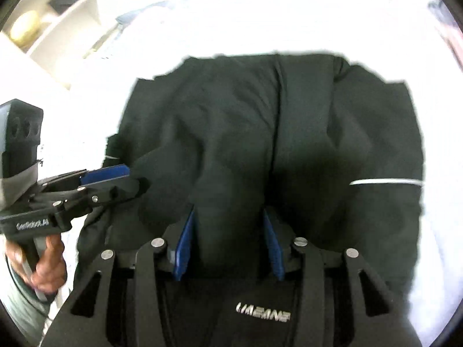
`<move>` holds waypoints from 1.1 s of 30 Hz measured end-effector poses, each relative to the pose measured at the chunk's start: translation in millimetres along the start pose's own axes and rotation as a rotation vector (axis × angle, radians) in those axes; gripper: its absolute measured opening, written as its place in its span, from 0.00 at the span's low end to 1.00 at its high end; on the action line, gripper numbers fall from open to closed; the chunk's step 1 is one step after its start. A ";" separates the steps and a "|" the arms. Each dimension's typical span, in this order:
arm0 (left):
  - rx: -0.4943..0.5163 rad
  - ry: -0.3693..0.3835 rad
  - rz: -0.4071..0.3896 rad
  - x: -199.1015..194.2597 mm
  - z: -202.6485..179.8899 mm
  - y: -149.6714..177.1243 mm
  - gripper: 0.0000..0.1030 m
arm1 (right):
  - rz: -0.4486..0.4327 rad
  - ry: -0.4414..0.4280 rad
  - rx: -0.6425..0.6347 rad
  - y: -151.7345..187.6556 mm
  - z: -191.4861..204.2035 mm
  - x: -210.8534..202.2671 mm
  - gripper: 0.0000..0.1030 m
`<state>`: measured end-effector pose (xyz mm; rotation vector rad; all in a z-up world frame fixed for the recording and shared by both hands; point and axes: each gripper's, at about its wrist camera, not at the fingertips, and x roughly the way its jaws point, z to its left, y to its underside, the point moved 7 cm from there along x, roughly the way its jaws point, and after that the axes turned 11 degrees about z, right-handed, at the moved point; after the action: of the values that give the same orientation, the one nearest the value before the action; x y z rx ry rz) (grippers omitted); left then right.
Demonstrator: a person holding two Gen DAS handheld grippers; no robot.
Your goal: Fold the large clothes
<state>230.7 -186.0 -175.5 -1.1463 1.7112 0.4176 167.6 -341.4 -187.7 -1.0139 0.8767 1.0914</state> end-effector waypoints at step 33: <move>-0.088 -0.048 0.025 -11.1 46.7 70.8 0.51 | 0.055 0.014 -0.006 61.7 -27.4 8.8 0.46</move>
<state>197.0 -112.3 -202.9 -1.1698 1.6807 0.5356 108.0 -356.2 -217.2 -1.0079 0.9176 1.1352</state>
